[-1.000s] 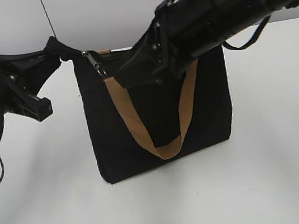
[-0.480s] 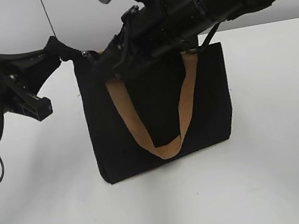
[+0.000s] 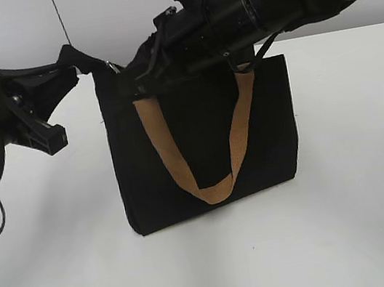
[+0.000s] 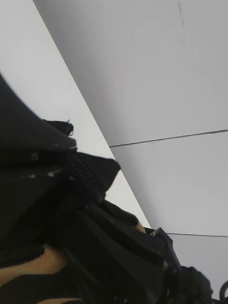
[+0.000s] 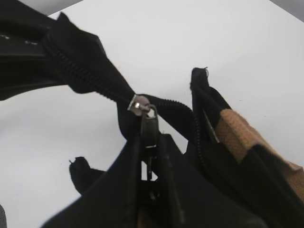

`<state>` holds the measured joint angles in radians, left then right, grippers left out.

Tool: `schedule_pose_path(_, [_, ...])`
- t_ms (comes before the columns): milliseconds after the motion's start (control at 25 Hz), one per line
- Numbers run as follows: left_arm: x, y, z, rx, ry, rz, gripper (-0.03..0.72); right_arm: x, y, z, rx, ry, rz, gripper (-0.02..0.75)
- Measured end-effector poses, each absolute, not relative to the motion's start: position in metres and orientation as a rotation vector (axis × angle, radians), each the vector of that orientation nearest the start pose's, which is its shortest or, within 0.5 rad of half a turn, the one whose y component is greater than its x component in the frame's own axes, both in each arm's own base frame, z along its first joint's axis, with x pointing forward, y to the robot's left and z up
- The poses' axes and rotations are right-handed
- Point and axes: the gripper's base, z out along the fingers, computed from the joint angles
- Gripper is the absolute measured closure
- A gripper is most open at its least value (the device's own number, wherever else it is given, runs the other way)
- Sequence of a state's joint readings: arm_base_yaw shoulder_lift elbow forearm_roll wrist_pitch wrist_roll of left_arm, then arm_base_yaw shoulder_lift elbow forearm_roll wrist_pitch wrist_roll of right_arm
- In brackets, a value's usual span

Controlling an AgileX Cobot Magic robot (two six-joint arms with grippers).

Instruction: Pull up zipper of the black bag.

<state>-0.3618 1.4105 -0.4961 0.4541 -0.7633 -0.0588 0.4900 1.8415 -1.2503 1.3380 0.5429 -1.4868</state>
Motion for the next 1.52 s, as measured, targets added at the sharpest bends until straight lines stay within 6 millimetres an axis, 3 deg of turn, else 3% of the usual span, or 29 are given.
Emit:
schedule_pose_path(280, [0.239,-0.118,0.225,0.752,1.552,-0.308,0.677,0.335,0.230,0.234,-1.071,1.967,0.704,0.671])
schedule_pose_path(920, [0.240,-0.102,0.201,0.697,1.877,-0.198,0.678,0.330,0.226,0.243,-1.161,1.933,0.650,0.673])
schedule_pose_path(1040, [0.240,-0.100,0.198,0.688,1.916,-0.187,0.678,0.331,0.226,0.242,-1.160,1.932,0.639,0.725])
schedule_pose_path(1520, [0.240,-0.097,0.196,0.678,1.947,-0.170,0.678,0.330,0.222,0.244,-1.223,1.910,0.562,0.734])
